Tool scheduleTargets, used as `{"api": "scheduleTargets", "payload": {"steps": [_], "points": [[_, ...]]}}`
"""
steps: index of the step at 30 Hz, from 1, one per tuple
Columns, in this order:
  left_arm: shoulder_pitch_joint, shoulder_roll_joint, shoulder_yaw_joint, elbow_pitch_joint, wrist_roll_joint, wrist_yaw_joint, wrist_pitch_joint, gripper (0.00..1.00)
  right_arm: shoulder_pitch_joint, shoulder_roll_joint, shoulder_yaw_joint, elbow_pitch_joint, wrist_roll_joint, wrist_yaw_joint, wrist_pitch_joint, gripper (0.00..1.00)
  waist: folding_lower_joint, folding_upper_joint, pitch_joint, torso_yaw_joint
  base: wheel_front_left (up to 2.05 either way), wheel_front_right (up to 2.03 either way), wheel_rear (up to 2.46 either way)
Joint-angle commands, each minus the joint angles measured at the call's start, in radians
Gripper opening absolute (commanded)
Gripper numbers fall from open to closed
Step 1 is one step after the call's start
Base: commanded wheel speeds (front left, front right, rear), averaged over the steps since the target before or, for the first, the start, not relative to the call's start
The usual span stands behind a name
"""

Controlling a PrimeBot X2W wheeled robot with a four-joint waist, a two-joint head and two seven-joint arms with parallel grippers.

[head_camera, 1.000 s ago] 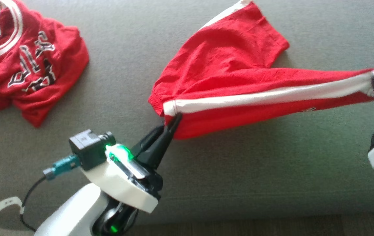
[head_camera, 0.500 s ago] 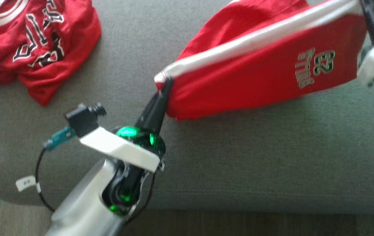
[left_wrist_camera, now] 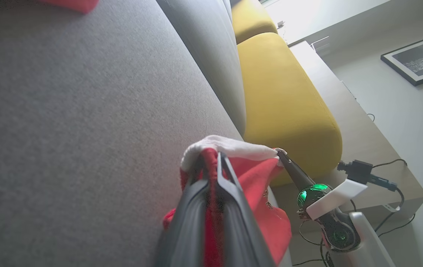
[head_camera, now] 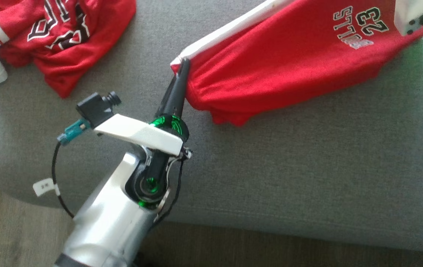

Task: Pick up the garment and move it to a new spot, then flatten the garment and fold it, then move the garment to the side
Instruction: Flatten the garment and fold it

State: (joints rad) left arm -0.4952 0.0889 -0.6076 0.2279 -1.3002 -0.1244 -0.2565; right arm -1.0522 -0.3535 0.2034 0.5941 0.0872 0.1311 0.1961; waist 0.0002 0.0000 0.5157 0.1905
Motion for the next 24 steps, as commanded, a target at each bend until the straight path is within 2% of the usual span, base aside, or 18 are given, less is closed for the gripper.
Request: {"api": "scheduleTargets", "payload": {"steps": [1,3,6,8,9,10,11,12,13,14,15,20,23,24], "points": [[-0.031,-0.001,0.057,0.0,0.032,-0.006,-0.005,0.15,-0.051,-0.003,0.029,0.026,-0.016,0.0,-0.032,0.0,-0.0002,0.0,0.017,0.011,0.0,0.0,0.0],[-0.036,-0.007,0.068,0.014,0.047,-0.006,-0.005,0.17,-0.067,-0.001,0.039,0.053,-0.019,0.0,-0.046,0.0,-0.0002,0.0,0.02,0.011,0.0,0.0,0.0],[-0.045,-0.021,0.087,0.046,0.075,-0.006,-0.005,0.29,-0.104,0.015,0.065,0.129,-0.015,0.0,-0.083,0.0,-0.0002,0.0,0.027,0.008,0.0,0.0,0.0],[-0.05,-0.027,0.081,0.061,0.082,-0.006,-0.005,0.32,-0.125,0.025,0.081,0.173,-0.01,0.0,-0.108,0.0,-0.0002,0.0,0.03,0.003,0.0,0.0,0.0],[-0.052,-0.029,0.076,0.068,0.084,-0.006,-0.005,0.38,-0.133,0.029,0.088,0.192,-0.008,0.0,-0.119,0.08,-0.0002,0.0,0.031,0.0,0.0,0.0,0.0],[-0.054,-0.03,0.069,0.075,0.087,-0.006,-0.005,0.44,-0.141,0.032,0.095,0.21,-0.005,0.0,-0.134,0.35,-0.0002,0.0,0.031,-0.003,0.0,0.0,0.0],[-0.056,-0.031,0.063,0.082,0.088,-0.006,-0.005,0.47,-0.149,0.035,0.103,0.226,-0.002,0.0,-0.153,0.77,-0.0002,0.0,0.03,-0.005,0.0,0.0,0.0],[-0.057,-0.032,0.061,0.088,0.089,-0.006,-0.005,0.59,-0.155,0.038,0.106,0.238,0.002,0.0,-0.18,1.0,-0.0002,0.0,0.029,-0.007,0.0,0.0,0.0],[-0.058,-0.033,0.061,0.094,0.092,-0.006,-0.005,0.75,-0.16,0.042,0.107,0.249,0.008,0.0,-0.206,1.0,-0.0002,0.0,0.027,-0.009,0.0,0.0,0.0],[-0.058,-0.033,0.065,0.104,0.1,-0.006,-0.005,0.96,-0.163,0.046,0.108,0.262,0.016,0.0,-0.229,1.0,-0.0002,0.0,0.023,-0.011,0.0,0.0,0.0],[-0.057,-0.034,0.071,0.113,0.111,-0.006,-0.005,1.0,-0.165,0.05,0.11,0.274,0.025,0.0,-0.247,1.0,-0.0002,0.0,0.019,-0.013,0.0,0.0,0.0],[-0.038,-0.036,0.117,0.158,0.194,-0.006,-0.005,1.0,-0.146,0.069,0.103,0.312,0.109,0.0,-0.287,1.0,-0.0002,0.0,-0.021,-0.029,0.0,0.0,0.0],[-0.006,-0.037,0.181,0.171,0.303,-0.006,-0.005,1.0,-0.106,0.076,0.112,0.293,0.163,0.0,-0.296,1.0,-0.0002,0.0,-0.052,-0.048,0.0,0.0,0.0],[0.01,-0.037,0.219,0.173,0.348,0.006,-0.005,1.0,-0.086,0.077,0.116,0.281,0.179,0.0,-0.298,1.0,-0.0002,0.0,-0.064,-0.055,0.0,0.0,0.0]]}}
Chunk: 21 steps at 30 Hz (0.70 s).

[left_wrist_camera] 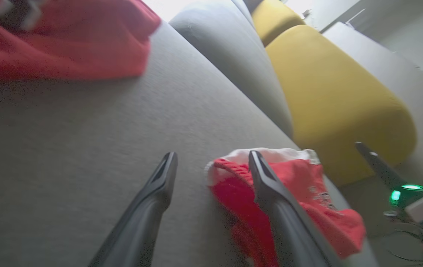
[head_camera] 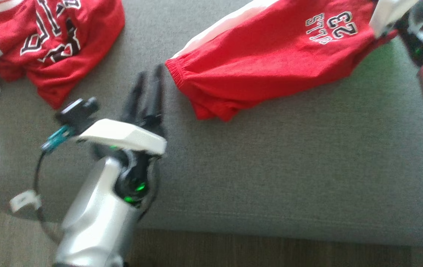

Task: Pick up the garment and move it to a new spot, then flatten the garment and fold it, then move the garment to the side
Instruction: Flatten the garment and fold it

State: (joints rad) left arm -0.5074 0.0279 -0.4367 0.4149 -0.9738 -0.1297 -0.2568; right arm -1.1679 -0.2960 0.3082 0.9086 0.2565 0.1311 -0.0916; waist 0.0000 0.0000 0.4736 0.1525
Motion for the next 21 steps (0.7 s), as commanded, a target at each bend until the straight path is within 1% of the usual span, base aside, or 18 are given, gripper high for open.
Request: {"api": "scheduleTargets", "payload": {"steps": [1,4,8,9,11,14,18,21], "points": [[0.038,0.023,0.088,-0.022,0.073,0.036,-0.005,1.0,0.051,0.019,0.016,-0.047,0.022,0.0,-0.01,1.0,0.0,0.0,-0.032,-0.024,0.0,0.0,0.0],[0.092,0.023,0.145,-0.095,0.241,0.11,-0.005,1.0,0.122,0.013,0.017,-0.095,0.045,0.0,-0.015,1.0,0.0,0.0,-0.063,-0.042,0.0,0.0,0.0],[0.175,0.023,0.145,-0.22,0.432,0.189,-0.005,1.0,0.236,-0.003,-0.024,-0.153,0.027,0.0,-0.025,1.0,0.0,0.0,-0.103,-0.048,0.0,0.0,0.0],[0.219,0.023,0.133,-0.275,0.5,0.224,-0.005,1.0,0.298,0.002,-0.057,-0.182,0.013,0.0,-0.016,1.0,0.0,0.0,-0.122,-0.05,0.0,0.0,0.0],[0.262,0.023,0.119,-0.314,0.551,0.255,-0.005,1.0,0.354,0.019,-0.094,-0.212,0.004,0.0,0.001,1.0,0.0,0.0,-0.136,-0.054,0.0,0.0,0.0],[0.311,0.022,0.094,-0.357,0.609,0.286,-0.005,1.0,0.415,0.045,-0.144,-0.256,-0.012,0.0,0.034,1.0,0.0,0.0,-0.147,-0.058,0.0,0.0,0.0],[0.343,0.022,0.045,-0.411,0.646,0.314,-0.005,1.0,0.441,0.066,-0.21,-0.292,-0.038,0.0,0.093,1.0,0.0,0.0,-0.137,-0.047,0.0,0.0,0.0],[0.344,0.022,0.008,-0.438,0.656,0.323,-0.005,1.0,0.418,0.075,-0.268,-0.284,-0.06,0.0,0.14,1.0,0.0,0.0,-0.115,-0.026,0.0,0.0,0.0]]}}
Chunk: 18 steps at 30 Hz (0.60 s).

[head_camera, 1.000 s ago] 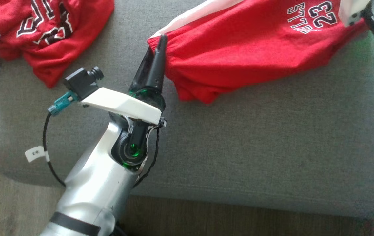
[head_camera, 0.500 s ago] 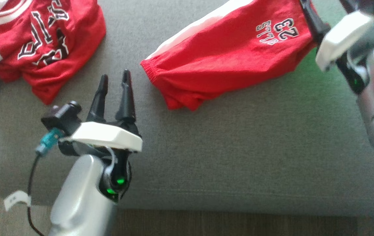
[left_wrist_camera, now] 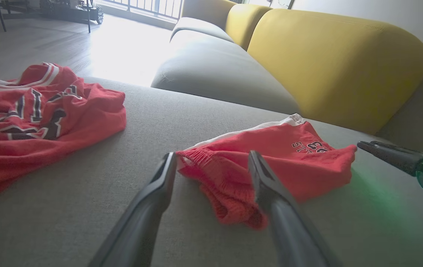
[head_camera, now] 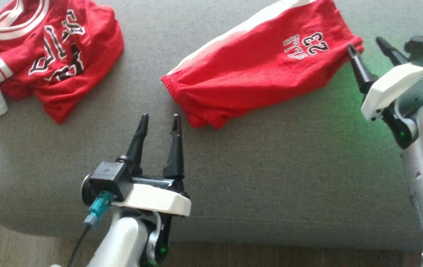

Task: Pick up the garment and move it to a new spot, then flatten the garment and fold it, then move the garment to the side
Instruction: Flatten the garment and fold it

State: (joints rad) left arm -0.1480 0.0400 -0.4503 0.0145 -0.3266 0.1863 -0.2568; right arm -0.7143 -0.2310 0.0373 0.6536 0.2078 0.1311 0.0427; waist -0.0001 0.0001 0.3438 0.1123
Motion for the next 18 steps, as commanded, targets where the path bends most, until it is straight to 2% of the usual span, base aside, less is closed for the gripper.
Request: {"api": "scheduleTargets", "payload": {"steps": [1,9,18], "points": [[-0.016,0.01,0.021,-0.037,0.009,0.007,-0.005,1.0,-0.036,0.01,0.003,-0.029,-0.011,0.0,0.006,1.0,0.0001,-0.0001,0.015,0.014,0.0,0.0,0.0],[-0.048,0.01,-0.045,-0.046,0.016,0.011,-0.005,1.0,-0.16,0.02,-0.104,0.095,-0.1,0.0,0.085,1.0,0.0001,-0.0001,0.068,0.079,0.0,0.0,0.0],[-0.072,0.01,-0.062,-0.036,0.004,0.018,-0.005,1.0,-0.25,0.033,-0.197,0.295,-0.216,0.0,0.143,1.0,0.0001,-0.0001,0.082,0.113,0.0,0.0,0.0]]}}
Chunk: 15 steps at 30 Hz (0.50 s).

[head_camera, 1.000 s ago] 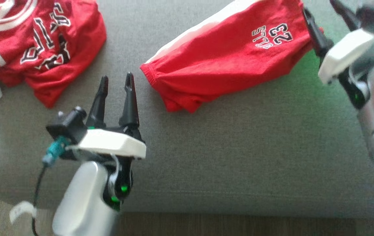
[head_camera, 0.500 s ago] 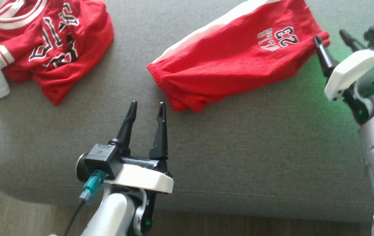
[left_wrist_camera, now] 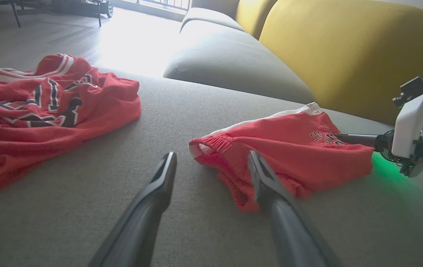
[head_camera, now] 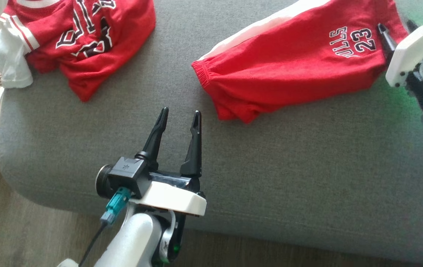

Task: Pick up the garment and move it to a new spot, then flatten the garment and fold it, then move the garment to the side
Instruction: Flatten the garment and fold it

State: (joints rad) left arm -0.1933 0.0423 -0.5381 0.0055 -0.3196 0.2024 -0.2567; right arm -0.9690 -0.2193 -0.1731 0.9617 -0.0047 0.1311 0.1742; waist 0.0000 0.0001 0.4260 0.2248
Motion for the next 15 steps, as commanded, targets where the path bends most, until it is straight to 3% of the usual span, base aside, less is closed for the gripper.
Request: {"api": "scheduleTargets", "payload": {"steps": [1,2,3,4,15], "points": [[-0.029,0.008,0.026,-0.027,-0.003,0.003,-0.005,1.0,-0.001,0.024,0.008,0.0,-0.015,0.0,0.011,1.0,0.0,-0.0001,0.001,0.001,0.0,0.0,0.0],[-0.031,0.008,0.027,-0.027,-0.004,0.004,-0.005,1.0,-0.004,0.026,0.002,0.011,-0.024,0.0,0.007,0.67,0.0,-0.0001,0.001,0.001,0.0,0.0,0.0],[-0.032,0.008,0.029,-0.028,-0.004,0.004,-0.005,1.0,-0.005,0.03,-0.003,0.021,-0.03,0.0,0.003,0.13,0.0,-0.0001,0.0,0.001,0.0,0.0,0.0],[-0.033,0.008,0.03,-0.028,-0.005,0.005,-0.005,1.0,-0.006,0.035,-0.007,0.03,-0.033,0.0,-0.002,0.0,0.0,-0.0001,-0.002,-0.001,0.0,0.0,0.0],[-0.006,0.008,0.057,-0.018,0.011,-0.005,-0.005,1.0,0.035,0.05,-0.06,0.029,0.008,0.0,-0.101,0.0,0.0,-0.0001,-0.056,-0.096,0.0,0.0,0.0]]}}
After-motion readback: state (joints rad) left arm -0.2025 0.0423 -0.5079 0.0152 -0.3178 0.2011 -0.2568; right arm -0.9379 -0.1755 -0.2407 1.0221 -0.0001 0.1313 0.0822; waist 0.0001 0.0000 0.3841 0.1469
